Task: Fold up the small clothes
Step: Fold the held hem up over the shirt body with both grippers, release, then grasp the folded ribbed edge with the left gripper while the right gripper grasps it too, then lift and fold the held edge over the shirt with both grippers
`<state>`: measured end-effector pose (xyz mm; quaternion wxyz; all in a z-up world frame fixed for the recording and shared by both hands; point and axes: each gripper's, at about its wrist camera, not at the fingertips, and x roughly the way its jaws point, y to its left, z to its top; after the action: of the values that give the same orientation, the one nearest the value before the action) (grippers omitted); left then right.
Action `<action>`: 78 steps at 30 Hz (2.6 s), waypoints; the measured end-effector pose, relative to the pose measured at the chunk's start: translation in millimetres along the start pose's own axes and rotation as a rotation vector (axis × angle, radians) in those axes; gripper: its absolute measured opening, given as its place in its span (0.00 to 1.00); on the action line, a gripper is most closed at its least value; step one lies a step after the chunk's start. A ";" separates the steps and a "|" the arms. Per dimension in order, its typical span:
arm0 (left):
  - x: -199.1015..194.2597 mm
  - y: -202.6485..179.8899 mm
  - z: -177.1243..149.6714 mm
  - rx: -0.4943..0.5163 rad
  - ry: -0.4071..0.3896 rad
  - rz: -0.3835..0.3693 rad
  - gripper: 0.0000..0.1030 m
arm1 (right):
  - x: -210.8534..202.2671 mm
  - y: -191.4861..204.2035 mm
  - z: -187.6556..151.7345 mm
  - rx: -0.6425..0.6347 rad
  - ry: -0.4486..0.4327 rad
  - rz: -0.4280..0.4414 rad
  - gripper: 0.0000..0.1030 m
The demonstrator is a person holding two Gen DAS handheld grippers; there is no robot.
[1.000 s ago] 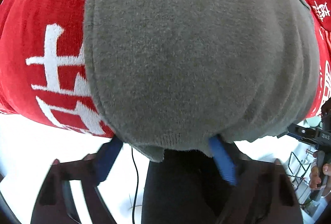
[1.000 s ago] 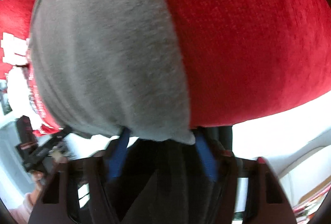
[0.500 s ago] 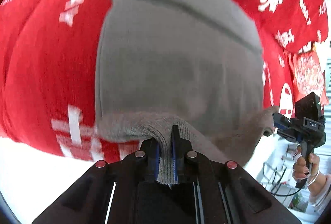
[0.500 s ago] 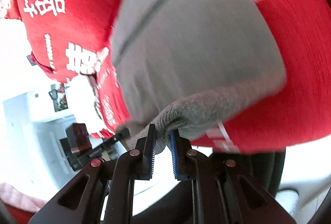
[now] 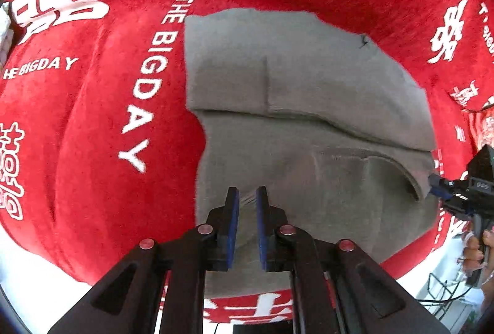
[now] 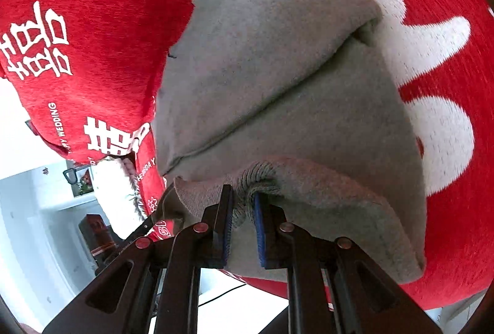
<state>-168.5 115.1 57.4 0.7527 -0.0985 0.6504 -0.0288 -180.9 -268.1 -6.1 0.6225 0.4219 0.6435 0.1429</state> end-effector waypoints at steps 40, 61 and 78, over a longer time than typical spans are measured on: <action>-10.4 -42.2 51.1 0.231 -0.010 -0.035 0.08 | -32.2 98.2 12.7 -0.470 -0.141 -0.472 0.06; 90.8 -52.2 205.6 0.129 -0.128 0.127 0.08 | 27.1 84.7 181.5 -0.315 -0.216 -0.485 0.06; 102.1 7.1 217.1 -0.033 -0.103 0.233 0.60 | 9.3 59.2 192.5 -0.170 -0.316 -0.664 0.13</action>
<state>60.3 128.6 -14.0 0.7815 -0.0359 0.6183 0.0747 19.3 -291.4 -5.9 0.7593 0.1541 0.6270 -0.0809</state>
